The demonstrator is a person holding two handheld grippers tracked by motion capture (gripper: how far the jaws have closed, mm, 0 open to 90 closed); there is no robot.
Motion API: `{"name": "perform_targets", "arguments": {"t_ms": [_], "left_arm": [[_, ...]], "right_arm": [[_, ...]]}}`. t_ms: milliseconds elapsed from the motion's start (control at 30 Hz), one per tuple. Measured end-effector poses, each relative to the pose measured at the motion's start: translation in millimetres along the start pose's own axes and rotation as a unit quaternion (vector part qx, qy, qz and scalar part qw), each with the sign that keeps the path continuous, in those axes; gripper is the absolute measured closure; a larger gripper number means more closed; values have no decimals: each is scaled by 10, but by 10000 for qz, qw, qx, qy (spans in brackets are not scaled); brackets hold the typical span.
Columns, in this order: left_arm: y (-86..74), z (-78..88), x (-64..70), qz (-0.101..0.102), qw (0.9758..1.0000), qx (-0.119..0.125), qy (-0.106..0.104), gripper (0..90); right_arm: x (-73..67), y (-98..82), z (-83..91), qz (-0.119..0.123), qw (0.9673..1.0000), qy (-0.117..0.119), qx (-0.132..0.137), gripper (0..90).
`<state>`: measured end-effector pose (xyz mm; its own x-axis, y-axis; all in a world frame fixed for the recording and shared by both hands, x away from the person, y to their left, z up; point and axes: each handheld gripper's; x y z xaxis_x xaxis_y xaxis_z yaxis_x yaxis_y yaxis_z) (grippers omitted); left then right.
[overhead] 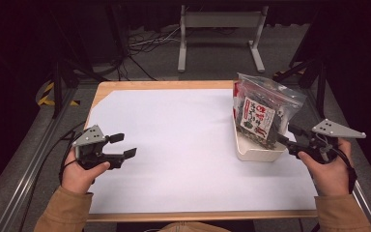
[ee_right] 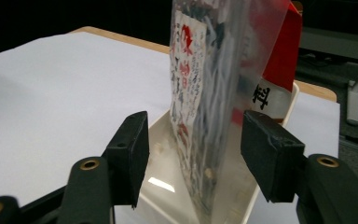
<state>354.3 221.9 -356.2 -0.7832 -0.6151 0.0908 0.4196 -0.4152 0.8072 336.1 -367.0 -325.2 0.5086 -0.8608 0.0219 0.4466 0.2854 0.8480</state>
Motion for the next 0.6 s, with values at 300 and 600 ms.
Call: {"name": "perform_targets", "arguments": {"t_ms": [300, 600], "left_arm": [[-146, 28, 15, -25, 9998, 96, -157, 266], [-322, 31, -27, 52, 9994, 180, -284, 255]], "right_arm": [[-176, -184, -87, 169, 9980, 602, 40, 420], [-353, -267, -291, 591, 9915, 1153, 55, 403]]}}
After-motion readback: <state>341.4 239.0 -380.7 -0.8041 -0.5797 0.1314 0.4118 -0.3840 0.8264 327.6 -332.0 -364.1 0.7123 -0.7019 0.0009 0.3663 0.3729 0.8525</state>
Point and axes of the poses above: each handheld gripper's, and its own axes: z roughly backward along the jaws, y roughly out of its top, x roughly to its right, and after that the axes turned 8 degrees about -x, right-handed
